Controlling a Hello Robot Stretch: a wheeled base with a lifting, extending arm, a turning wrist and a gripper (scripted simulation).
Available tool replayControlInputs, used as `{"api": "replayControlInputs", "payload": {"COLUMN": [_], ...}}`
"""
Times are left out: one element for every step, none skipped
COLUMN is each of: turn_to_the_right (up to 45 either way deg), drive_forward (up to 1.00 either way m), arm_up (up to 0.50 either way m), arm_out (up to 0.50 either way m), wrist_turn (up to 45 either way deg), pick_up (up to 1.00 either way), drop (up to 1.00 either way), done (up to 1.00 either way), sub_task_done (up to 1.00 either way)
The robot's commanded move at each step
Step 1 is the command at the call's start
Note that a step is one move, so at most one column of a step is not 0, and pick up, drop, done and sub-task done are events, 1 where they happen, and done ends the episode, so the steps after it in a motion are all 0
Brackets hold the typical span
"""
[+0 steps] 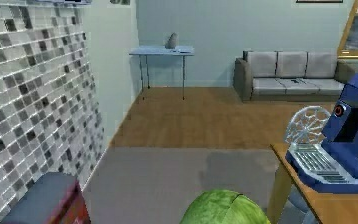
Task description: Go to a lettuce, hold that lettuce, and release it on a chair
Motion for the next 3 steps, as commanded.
{"api": "replayControlInputs", "payload": {"turn_to_the_right": [0.0, 9.0, 0.0], "drive_forward": [1.0, 0.0, 0.25], "arm_up": [0.0, 0.0, 0.0], "arm_out": [0.0, 0.0, 0.0], "wrist_turn": [0.0, 0.0, 0.0], "pick_up": [0.0, 0.0, 0.0], "drop": [0.0, 0.0, 0.0], "done": [0.0, 0.0, 0.0], "sub_task_done": [0.0, 0.0, 0.0]}}
